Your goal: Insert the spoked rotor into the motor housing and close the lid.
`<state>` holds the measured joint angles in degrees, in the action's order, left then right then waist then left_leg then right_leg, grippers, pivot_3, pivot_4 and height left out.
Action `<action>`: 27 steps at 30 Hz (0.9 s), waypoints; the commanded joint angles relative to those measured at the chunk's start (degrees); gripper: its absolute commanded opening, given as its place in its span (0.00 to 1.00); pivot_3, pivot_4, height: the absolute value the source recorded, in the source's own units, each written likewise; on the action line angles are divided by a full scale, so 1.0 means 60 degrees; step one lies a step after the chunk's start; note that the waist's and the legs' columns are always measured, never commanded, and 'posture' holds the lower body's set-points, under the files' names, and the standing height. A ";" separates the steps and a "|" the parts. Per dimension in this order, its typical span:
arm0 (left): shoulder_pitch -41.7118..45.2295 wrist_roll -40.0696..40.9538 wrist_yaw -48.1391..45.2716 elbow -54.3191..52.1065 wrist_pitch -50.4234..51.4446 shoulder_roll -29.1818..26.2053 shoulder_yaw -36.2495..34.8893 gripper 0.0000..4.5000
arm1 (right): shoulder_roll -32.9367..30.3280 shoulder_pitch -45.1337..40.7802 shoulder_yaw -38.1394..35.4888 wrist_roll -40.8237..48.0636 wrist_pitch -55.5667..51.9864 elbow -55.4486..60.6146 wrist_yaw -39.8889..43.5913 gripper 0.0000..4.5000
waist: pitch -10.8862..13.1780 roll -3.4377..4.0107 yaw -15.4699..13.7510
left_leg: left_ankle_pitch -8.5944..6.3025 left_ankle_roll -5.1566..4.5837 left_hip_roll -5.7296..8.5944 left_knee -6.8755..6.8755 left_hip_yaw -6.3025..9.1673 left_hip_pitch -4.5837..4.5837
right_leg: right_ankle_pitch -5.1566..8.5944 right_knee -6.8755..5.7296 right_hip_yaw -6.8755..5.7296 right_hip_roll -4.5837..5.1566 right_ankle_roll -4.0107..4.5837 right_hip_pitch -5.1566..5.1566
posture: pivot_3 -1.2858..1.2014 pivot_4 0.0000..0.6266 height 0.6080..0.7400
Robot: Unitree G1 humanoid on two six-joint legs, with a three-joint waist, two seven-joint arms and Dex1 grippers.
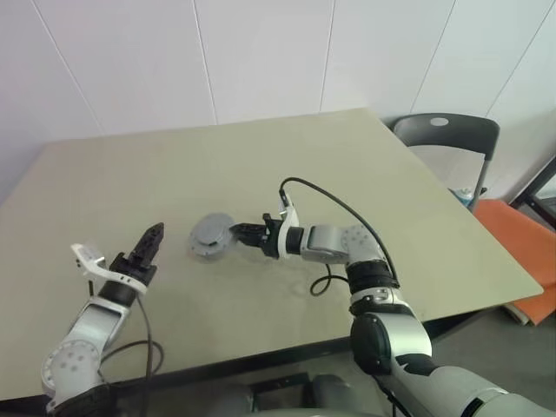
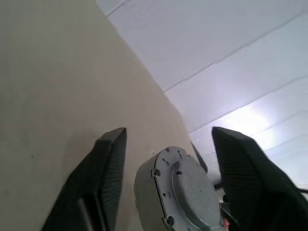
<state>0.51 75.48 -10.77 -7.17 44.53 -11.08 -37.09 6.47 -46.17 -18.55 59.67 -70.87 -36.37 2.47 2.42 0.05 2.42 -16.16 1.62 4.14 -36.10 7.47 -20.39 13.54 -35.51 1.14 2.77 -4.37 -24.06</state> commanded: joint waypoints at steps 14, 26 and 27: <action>-0.0206 0.3440 0.2204 0.0687 0.1131 -0.0442 0.0395 0.99 | 0.0423 -0.0194 -0.0299 0.0214 -0.0038 0.0754 0.0593 0.26 | 0.0000 0.0000 0.0001 | 0.0003 0.0005 0.0000 0.0000 -0.0011 -0.0004 | -0.0005 -0.0009 0.0011 -0.0004 0.0016 -0.0016 | 0.52 0.00 1.00; -0.0356 0.3705 0.2133 0.1020 0.1167 -0.0810 0.0930 0.99 | 0.0510 -0.0001 -0.0332 0.0174 -0.0191 0.1068 0.0517 0.26 | 0.0000 0.0000 0.0005 | 0.0004 0.0007 0.0000 0.0000 -0.0026 -0.0004 | -0.0006 -0.0009 0.0024 -0.0005 0.0027 -0.0022 | 0.52 0.00 1.00; -0.0334 0.3611 0.2109 0.1052 0.1166 -0.0816 0.0998 0.99 | 0.0518 0.0003 -0.0329 0.0175 -0.0196 0.1076 0.0517 0.26 | 0.0000 0.0001 0.0007 | 0.0004 0.0007 0.0000 0.0000 -0.0028 -0.0004 | -0.0006 -0.0009 0.0026 -0.0005 0.0027 -0.0023 | 0.52 0.00 1.00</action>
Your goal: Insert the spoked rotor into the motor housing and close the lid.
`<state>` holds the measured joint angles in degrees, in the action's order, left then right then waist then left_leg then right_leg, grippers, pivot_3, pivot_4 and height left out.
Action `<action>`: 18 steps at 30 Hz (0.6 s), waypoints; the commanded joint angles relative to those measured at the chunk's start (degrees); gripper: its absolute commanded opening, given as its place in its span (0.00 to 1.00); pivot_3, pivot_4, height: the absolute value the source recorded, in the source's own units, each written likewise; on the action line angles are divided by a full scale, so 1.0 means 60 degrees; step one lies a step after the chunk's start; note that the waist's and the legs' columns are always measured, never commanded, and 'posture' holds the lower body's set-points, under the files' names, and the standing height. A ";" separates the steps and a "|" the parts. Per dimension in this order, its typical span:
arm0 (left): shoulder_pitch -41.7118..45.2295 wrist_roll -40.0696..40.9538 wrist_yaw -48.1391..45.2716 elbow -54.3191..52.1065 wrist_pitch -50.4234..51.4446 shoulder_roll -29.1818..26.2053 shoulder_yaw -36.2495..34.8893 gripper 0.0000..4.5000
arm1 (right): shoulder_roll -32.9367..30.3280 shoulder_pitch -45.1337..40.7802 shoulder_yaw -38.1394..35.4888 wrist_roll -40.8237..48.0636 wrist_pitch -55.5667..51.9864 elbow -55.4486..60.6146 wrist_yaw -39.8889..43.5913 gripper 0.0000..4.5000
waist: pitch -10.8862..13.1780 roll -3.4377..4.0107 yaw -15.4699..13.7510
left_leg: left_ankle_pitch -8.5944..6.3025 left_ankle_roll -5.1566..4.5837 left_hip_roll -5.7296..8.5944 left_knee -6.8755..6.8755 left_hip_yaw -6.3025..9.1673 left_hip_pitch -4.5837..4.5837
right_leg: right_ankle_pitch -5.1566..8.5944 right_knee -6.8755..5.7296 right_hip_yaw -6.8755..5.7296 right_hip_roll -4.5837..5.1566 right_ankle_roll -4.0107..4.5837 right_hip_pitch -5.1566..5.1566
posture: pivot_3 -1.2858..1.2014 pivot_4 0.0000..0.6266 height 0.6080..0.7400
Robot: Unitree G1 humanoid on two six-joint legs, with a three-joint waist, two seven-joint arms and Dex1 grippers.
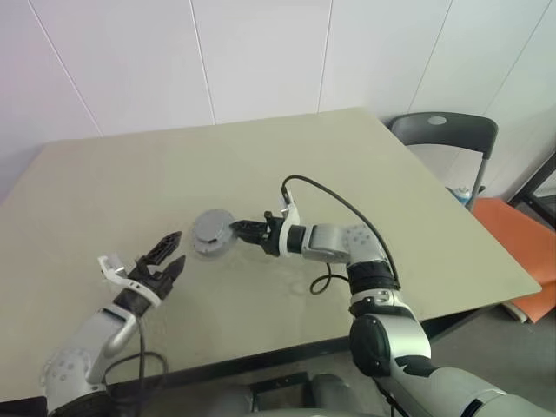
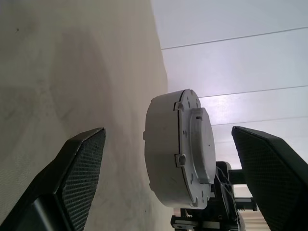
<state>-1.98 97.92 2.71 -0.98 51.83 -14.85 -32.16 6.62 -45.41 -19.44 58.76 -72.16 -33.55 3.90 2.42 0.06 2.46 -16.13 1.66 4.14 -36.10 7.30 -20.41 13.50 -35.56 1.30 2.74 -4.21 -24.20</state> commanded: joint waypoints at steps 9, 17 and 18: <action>0.0577 -0.0442 -0.0217 0.0163 -0.0228 -0.0054 0.0585 0.99 | 0.0536 -0.0112 -0.0182 0.0320 0.0026 0.0647 0.0230 0.26 | -0.0001 0.0000 -0.0009 | 0.0002 0.0004 0.0000 -0.0001 -0.0004 0.0000 | -0.0005 -0.0001 0.0004 0.0000 0.0005 -0.0003 | 0.52 0.00 1.00; 0.0735 -0.0398 -0.0272 0.0081 -0.0258 0.0146 0.0865 0.99 | 0.0555 -0.0071 -0.0189 0.0327 0.0008 0.0729 0.0205 0.26 | -0.0001 -0.0001 -0.0005 | 0.0003 0.0006 -0.0001 -0.0001 -0.0010 0.0000 | -0.0008 -0.0003 0.0011 0.0000 0.0007 -0.0006 | 0.52 0.00 1.00; 0.0735 -0.0377 -0.0274 0.0064 -0.0234 0.0165 0.0889 0.99 | 0.0563 -0.0068 -0.0188 0.0324 0.0009 0.0733 0.0201 0.26 | -0.0001 -0.0001 -0.0006 | 0.0003 0.0005 -0.0001 -0.0001 -0.0010 0.0000 | -0.0008 -0.0005 0.0011 -0.0001 0.0007 -0.0006 | 0.52 0.00 1.00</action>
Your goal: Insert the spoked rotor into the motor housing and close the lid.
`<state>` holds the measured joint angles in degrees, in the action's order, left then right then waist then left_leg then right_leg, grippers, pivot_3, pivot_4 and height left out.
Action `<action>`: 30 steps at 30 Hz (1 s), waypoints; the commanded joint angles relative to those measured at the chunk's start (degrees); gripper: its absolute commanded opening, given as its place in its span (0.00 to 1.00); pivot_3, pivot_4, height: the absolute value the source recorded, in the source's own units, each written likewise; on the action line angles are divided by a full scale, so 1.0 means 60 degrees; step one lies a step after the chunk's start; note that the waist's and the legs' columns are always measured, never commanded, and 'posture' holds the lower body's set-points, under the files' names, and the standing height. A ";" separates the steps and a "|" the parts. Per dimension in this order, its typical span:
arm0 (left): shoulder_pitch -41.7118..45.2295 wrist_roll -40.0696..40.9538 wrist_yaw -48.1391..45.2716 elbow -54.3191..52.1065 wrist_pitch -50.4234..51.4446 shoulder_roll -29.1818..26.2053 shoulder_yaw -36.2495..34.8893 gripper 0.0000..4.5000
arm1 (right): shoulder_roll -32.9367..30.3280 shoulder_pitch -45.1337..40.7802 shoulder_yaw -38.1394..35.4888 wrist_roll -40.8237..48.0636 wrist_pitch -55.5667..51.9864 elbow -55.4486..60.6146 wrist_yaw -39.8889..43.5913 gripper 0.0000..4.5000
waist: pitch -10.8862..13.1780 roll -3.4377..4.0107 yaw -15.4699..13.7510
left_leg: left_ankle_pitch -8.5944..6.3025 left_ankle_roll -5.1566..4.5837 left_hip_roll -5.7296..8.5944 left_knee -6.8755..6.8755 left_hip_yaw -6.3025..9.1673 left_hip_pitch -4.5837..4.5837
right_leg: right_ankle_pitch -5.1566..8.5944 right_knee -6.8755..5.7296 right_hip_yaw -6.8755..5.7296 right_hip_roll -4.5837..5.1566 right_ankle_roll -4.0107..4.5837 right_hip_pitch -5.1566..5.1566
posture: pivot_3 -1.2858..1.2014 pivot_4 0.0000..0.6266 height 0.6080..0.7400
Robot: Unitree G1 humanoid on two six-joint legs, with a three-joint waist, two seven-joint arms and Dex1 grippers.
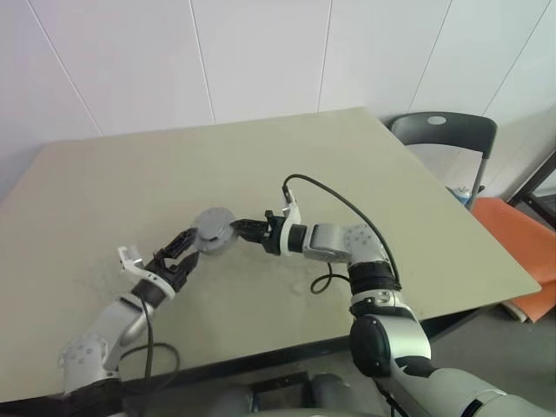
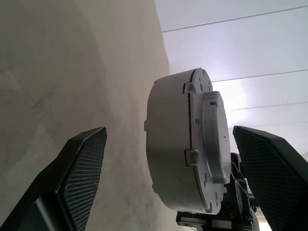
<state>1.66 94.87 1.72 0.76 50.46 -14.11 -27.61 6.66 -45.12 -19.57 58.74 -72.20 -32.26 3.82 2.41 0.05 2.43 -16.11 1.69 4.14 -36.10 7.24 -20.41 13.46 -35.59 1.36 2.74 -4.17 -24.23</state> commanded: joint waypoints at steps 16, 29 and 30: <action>0.0814 0.0402 -0.1254 0.0541 0.0065 0.0420 0.0250 0.64 | 0.0574 -0.0097 -0.0129 0.0201 0.0127 0.0325 0.0355 0.26 | -0.0002 -0.0003 0.0006 | 0.0002 0.0001 0.0000 -0.0009 -0.0007 0.0002 | -0.0002 -0.0012 0.0004 -0.0004 0.0001 0.0000 | 0.52 0.00 1.00; 0.0244 0.1239 -0.3174 0.0037 0.1038 0.0304 0.0408 0.47 | 0.0636 -0.0039 -0.0154 0.0237 0.0000 0.0418 0.0447 0.26 | -0.0002 -0.0003 0.0014 | 0.0002 0.0001 0.0000 -0.0010 -0.0016 0.0004 | -0.0001 -0.0016 0.0014 -0.0004 0.0002 -0.0003 | 0.52 0.00 1.00; 0.0244 0.1131 -0.3230 0.0004 0.1019 0.0285 0.0454 0.47 | 0.0637 -0.0049 -0.0139 0.0246 -0.0015 0.0412 0.0465 0.26 | -0.0002 -0.0003 0.0011 | 0.0002 0.0001 0.0000 -0.0010 -0.0016 0.0003 | -0.0001 -0.0016 0.0014 -0.0004 0.0002 -0.0003 | 0.52 0.00 1.00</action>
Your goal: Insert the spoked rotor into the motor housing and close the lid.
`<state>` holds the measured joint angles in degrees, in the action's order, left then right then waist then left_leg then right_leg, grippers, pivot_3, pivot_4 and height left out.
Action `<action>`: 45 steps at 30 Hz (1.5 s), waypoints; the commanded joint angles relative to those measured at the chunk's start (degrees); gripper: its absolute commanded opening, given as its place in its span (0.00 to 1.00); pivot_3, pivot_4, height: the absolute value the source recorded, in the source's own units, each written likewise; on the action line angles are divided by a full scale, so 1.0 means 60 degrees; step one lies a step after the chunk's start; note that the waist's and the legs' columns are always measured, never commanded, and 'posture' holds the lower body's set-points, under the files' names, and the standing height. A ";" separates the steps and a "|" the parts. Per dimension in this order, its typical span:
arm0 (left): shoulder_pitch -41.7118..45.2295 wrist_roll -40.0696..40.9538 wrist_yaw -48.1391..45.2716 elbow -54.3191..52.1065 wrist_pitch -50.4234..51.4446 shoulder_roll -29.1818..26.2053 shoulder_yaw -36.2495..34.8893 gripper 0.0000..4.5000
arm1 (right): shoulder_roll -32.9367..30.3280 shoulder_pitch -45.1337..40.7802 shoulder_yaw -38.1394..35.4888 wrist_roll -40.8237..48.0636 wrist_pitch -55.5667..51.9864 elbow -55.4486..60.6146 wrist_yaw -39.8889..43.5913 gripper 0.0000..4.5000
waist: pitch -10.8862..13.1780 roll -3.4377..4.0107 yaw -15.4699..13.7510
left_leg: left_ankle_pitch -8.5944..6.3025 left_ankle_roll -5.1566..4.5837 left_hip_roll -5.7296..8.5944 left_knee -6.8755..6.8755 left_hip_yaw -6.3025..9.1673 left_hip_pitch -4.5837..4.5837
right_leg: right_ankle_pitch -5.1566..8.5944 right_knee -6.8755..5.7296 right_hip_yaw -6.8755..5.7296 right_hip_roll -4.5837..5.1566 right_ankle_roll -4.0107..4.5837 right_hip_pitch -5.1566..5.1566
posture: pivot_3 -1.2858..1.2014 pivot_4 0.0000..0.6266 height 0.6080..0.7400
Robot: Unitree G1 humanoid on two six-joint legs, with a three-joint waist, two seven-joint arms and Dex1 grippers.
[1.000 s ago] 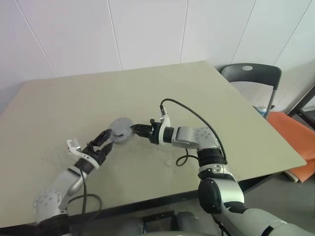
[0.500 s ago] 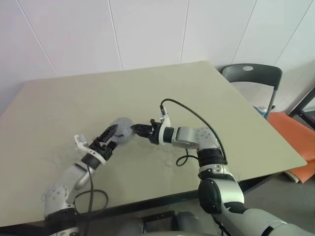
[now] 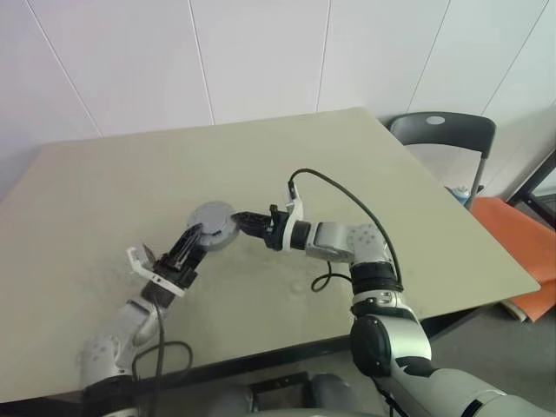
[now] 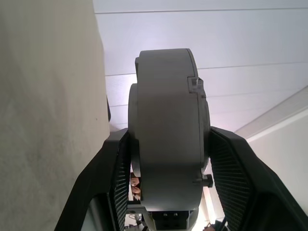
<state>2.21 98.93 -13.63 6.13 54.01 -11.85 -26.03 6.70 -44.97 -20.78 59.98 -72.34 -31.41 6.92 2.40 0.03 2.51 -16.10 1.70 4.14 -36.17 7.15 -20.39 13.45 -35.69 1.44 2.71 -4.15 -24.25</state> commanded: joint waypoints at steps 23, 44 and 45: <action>0.1334 -0.1773 -0.1202 0.0448 -0.3184 0.1012 -0.1422 0.47 | 0.0620 -0.0155 -0.0028 0.0477 0.0001 0.0466 0.0466 0.93 | -0.0004 -0.0007 -0.0021 | 0.0003 0.0005 -0.0001 -0.0015 -0.0004 0.0001 | -0.0002 -0.0031 0.0002 0.0000 -0.0001 -0.0007 | 0.52 0.00 1.00; 0.3252 -0.6584 -0.0149 0.4372 -0.8484 -0.0297 -0.2923 0.47 | 0.0635 -0.0053 0.0274 0.0512 0.0061 0.0777 0.0853 0.93 | -0.0033 -0.0059 -0.0047 | 0.0004 0.0006 0.0005 -0.0017 -0.0004 0.0003 | -0.0012 -0.0046 0.0000 0.0001 -0.0015 -0.0010 | 0.52 0.00 1.00; 0.3239 -0.6650 -0.0118 0.4372 -0.8479 -0.0263 -0.2943 0.47 | 0.0641 -0.0047 0.0280 0.0515 0.0064 0.0780 0.0852 0.93 | -0.0033 -0.0059 -0.0046 | 0.0004 0.0006 0.0005 -0.0018 -0.0003 0.0003 | -0.0012 -0.0048 0.0001 0.0005 -0.0015 -0.0010 | 0.52 0.00 1.00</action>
<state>20.24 59.76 -13.87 33.65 4.24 -12.68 -43.56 6.71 -44.96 -19.01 61.64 -72.17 -29.01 11.26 2.20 -0.32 2.24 -16.08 1.73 4.17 -36.28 7.13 -20.36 13.38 -36.00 1.45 2.74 -4.24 -24.31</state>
